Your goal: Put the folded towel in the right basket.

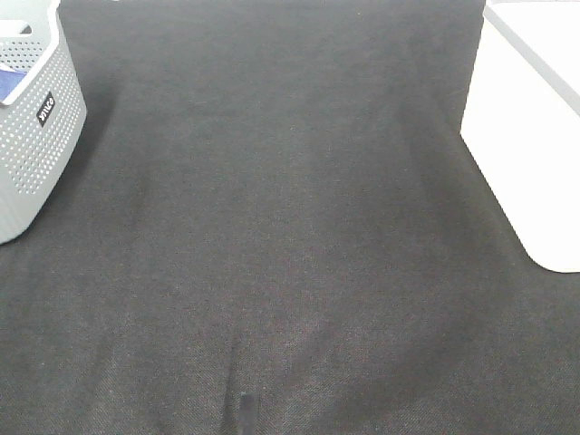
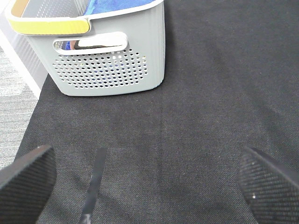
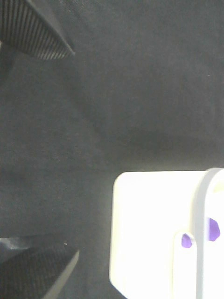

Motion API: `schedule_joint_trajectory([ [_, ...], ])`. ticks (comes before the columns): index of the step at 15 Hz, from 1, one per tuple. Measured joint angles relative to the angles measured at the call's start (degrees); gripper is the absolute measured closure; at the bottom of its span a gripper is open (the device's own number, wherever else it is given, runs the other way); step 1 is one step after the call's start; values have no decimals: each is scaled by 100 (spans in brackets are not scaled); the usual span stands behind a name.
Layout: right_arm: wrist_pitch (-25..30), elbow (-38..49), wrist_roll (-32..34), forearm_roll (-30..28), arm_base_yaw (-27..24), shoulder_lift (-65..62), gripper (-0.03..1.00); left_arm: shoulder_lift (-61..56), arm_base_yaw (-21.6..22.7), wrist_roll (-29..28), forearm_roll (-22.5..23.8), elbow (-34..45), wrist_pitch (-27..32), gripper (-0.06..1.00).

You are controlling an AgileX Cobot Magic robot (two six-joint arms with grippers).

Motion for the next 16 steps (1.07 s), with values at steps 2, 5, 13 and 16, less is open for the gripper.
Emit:
schedule_joint_trajectory([
  [2, 57, 120, 6, 0, 0, -275, -1, 0, 0, 0, 0, 0, 0, -5],
  [5, 63, 138, 40, 11, 0, -321, -1, 0, 0, 0, 0, 0, 0, -5],
  [13, 63, 138, 63, 11, 0, -321, -1, 0, 0, 0, 0, 0, 0, -5],
  [16, 63, 138, 63, 11, 0, -321, -1, 0, 0, 0, 0, 0, 0, -5],
])
